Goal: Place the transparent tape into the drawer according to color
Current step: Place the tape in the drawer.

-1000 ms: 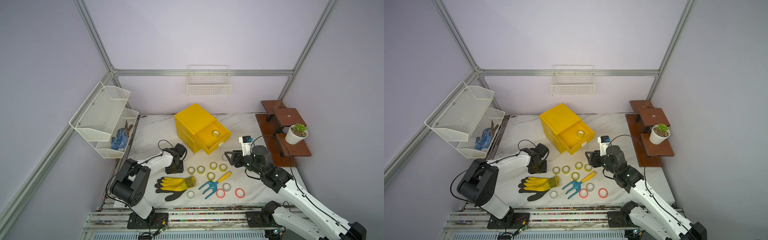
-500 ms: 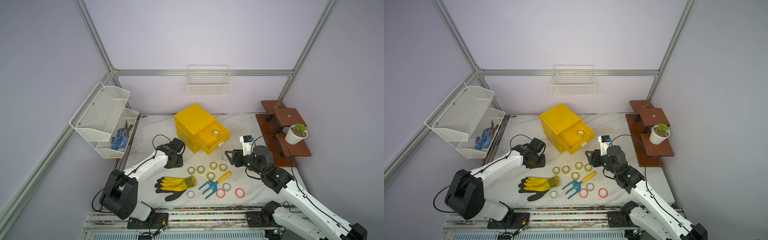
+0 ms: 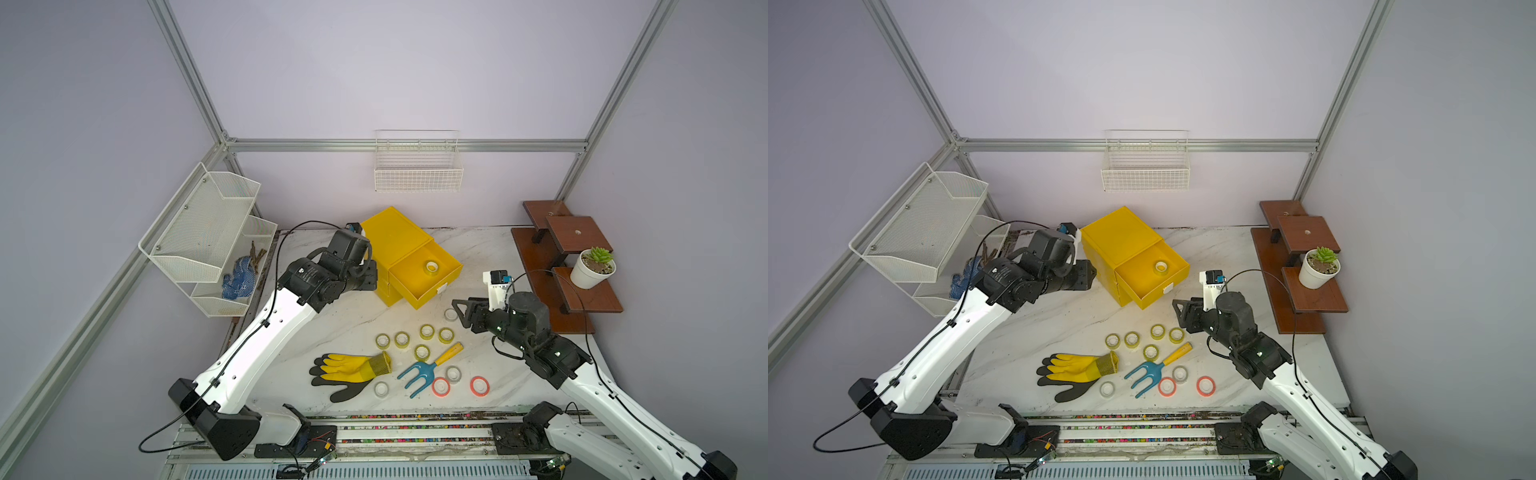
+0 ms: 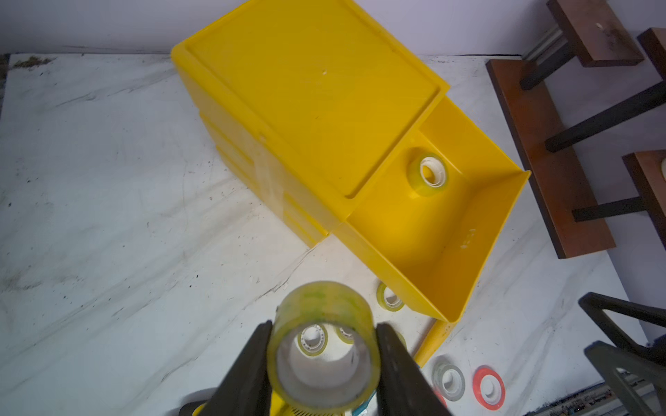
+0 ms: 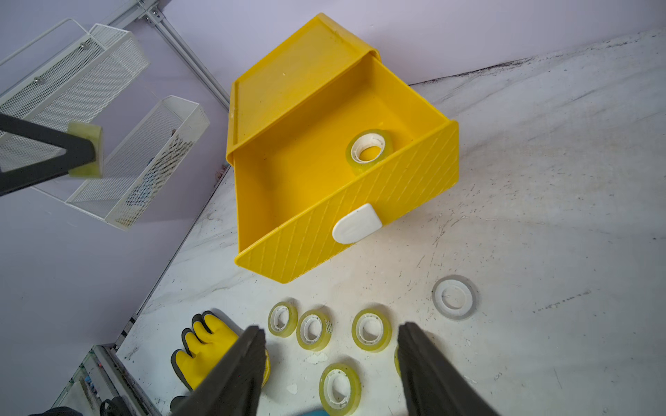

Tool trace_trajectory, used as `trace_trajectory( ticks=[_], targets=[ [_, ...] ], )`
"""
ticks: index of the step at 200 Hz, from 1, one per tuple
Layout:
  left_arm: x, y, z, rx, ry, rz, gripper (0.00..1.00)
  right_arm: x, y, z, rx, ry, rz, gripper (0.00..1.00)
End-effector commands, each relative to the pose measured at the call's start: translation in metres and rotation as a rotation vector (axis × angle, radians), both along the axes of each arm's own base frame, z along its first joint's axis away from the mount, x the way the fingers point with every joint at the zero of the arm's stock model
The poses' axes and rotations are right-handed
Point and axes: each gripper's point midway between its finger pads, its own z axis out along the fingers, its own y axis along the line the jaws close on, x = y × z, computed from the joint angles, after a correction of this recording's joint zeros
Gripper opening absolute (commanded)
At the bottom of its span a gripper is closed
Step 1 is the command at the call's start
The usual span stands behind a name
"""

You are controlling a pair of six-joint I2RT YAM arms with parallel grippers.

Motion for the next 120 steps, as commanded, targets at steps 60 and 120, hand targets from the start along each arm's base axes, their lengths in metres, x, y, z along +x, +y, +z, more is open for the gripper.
trace_trajectory(
  ticks=[60, 120],
  targets=[
    [0.029, -0.118, -0.06, 0.078, 0.126, -0.297, 0.37, -0.003, -0.022, 0.013, -0.003, -0.028, -0.11, 0.63],
    [0.042, -0.125, -0.096, 0.124, 0.174, -0.273, 0.49, -0.002, -0.025, 0.01, 0.0, -0.017, -0.129, 0.64]
  ],
)
